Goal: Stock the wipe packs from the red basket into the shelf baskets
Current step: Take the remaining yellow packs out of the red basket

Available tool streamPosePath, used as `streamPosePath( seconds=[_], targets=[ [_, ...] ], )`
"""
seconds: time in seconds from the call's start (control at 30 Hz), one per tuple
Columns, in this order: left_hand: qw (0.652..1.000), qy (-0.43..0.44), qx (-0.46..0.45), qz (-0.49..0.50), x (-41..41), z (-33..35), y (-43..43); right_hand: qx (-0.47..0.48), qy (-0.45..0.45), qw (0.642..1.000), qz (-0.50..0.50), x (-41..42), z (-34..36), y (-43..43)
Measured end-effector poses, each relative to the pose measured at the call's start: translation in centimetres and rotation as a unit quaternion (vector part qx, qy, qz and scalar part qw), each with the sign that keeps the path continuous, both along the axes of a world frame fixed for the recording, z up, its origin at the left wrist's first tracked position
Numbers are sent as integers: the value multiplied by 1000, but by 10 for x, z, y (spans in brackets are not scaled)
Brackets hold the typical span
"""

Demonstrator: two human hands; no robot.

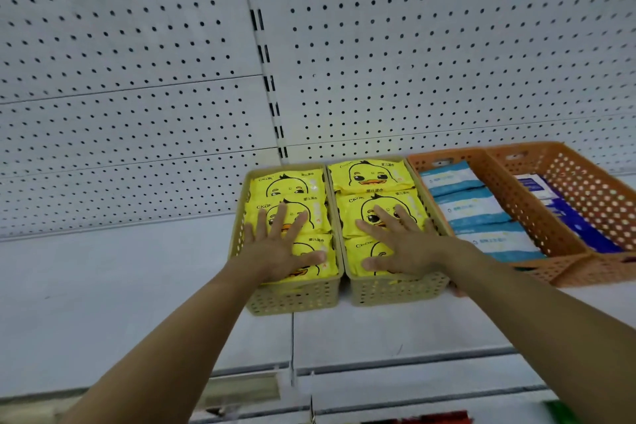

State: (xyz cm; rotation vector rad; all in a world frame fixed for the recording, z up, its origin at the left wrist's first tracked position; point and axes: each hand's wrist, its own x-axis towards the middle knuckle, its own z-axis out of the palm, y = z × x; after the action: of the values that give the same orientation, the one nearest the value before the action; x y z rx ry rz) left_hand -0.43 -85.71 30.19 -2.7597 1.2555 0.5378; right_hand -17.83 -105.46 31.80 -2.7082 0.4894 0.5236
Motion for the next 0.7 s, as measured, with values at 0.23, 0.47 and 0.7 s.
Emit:
streamPosePath(
  seconds=[0.23, 0.47, 0.7],
  targets=[
    [992, -25, -120, -11, -11, 22, -20, 14, -152, 986, -67, -8, 6, 10],
    [979, -23, -158, -127, -37, 35, -117, 13, -274, 958, -84, -36, 11, -6],
    [995, -23, -71, -60, -31, 1, -169, -30, -260, 948, -180, -70, 6, -99]
  ],
)
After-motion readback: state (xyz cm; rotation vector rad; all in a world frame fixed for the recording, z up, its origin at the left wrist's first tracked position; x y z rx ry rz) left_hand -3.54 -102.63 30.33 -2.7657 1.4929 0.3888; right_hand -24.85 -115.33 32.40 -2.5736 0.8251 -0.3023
